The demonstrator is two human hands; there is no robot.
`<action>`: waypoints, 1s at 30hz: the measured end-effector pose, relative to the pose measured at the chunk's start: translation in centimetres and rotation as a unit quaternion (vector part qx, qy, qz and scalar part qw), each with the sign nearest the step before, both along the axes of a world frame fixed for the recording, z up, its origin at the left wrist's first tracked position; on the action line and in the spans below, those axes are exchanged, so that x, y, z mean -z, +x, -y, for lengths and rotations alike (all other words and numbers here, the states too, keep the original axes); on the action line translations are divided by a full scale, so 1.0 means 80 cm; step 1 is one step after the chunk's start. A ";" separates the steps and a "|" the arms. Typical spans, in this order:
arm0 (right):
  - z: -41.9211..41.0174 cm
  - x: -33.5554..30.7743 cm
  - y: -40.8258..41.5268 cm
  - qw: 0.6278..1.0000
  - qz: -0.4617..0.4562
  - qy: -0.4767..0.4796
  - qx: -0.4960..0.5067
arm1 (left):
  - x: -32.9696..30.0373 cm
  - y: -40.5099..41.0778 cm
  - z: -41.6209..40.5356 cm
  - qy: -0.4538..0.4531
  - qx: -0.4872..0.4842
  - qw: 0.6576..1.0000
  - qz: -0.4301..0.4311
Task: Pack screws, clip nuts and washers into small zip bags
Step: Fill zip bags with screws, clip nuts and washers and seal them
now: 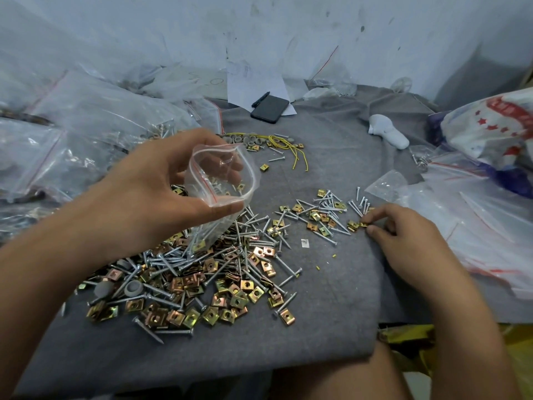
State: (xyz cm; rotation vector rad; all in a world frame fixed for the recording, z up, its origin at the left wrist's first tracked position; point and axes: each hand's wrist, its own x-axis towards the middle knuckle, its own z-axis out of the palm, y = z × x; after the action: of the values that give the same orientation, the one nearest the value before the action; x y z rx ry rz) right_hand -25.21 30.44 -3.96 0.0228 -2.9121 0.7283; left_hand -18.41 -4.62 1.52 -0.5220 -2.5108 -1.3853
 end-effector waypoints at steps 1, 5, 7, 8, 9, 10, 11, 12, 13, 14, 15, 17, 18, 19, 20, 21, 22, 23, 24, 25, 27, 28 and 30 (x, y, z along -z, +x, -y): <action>0.001 0.002 0.000 1.000 -0.003 -0.021 -0.004 | 0.001 0.000 0.000 -0.002 -0.001 1.000 -0.001; 0.029 -0.013 0.009 0.887 -0.002 -0.462 -0.022 | 0.001 -0.001 0.001 0.003 0.000 1.000 0.003; 0.051 -0.029 0.014 0.749 0.043 -0.655 -0.094 | 0.001 -0.001 0.002 -0.001 -0.006 1.000 0.002; 0.064 -0.036 0.018 0.681 0.070 -0.719 -0.121 | 0.001 -0.002 0.002 0.000 -0.007 1.000 0.004; 0.077 -0.041 0.021 0.617 0.093 -0.770 -0.131 | 0.002 -0.002 0.002 0.002 -0.007 1.000 0.008; 0.089 -0.043 0.023 0.563 0.110 -0.810 -0.123 | 0.003 -0.002 0.001 0.003 -0.006 1.000 0.011; 0.100 -0.043 0.025 0.521 0.125 -0.838 -0.105 | 0.003 -0.002 0.001 0.003 -0.005 1.000 0.011; 0.109 -0.042 0.027 0.489 0.141 -0.857 -0.081 | 0.003 -0.001 0.001 0.004 -0.002 1.000 0.010; 0.116 -0.041 0.027 0.464 0.155 -0.871 -0.054 | 0.002 -0.001 0.000 0.005 0.000 1.000 0.009; 0.120 -0.039 0.027 0.449 0.165 -0.878 -0.027 | 0.002 0.000 0.000 0.005 0.002 1.000 0.008; 0.121 -0.037 0.025 0.445 0.173 -0.879 -0.002 | 0.002 0.000 -0.001 0.005 0.002 1.000 0.008; 0.121 -0.034 0.024 0.454 0.183 -0.872 0.030 | 0.001 0.000 -0.002 0.007 0.001 1.000 0.009; 0.120 -0.034 0.024 0.454 0.187 -0.871 0.028 | 0.001 0.000 -0.002 0.007 0.000 1.000 0.010; 0.119 -0.034 0.024 0.450 0.191 -0.872 0.016 | 0.002 0.000 -0.002 0.007 0.000 1.000 0.009; 0.119 -0.035 0.025 0.446 0.194 -0.874 -0.001 | 0.001 0.000 -0.002 0.007 0.000 1.000 0.009; 0.119 -0.038 0.026 0.442 0.194 -0.876 -0.020 | 0.001 0.001 -0.002 0.005 0.001 1.000 0.011; 0.120 -0.042 0.029 0.438 0.190 -0.878 -0.040 | 0.001 0.001 -0.002 0.002 0.003 1.000 0.013; 0.122 -0.047 0.031 0.435 0.184 -0.880 -0.057 | 0.002 0.001 -0.002 -0.001 0.005 1.000 0.014; 0.125 -0.053 0.034 0.440 0.175 -0.878 -0.069 | 0.002 0.001 -0.002 -0.003 0.007 1.000 0.015; 0.128 -0.058 0.036 0.456 0.163 -0.871 -0.079 | 0.002 0.002 -0.003 -0.004 0.007 1.000 0.016; 0.134 -0.067 0.041 0.515 0.133 -0.840 -0.104 | 0.002 0.002 -0.005 -0.004 0.012 1.000 0.015; 0.138 -0.073 0.045 0.546 0.117 -0.820 -0.123 | 0.002 0.002 -0.007 -0.007 0.014 1.000 0.012; 0.149 -0.085 0.055 0.595 0.087 -0.778 -0.182 | 0.001 0.003 -0.011 -0.013 0.016 1.000 0.006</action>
State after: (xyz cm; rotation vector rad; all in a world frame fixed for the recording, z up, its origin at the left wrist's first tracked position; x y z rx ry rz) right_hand -20.79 18.55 2.82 0.3483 -1.2999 3.0164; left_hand -18.16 -3.75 1.43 -0.5640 -2.5440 -1.3726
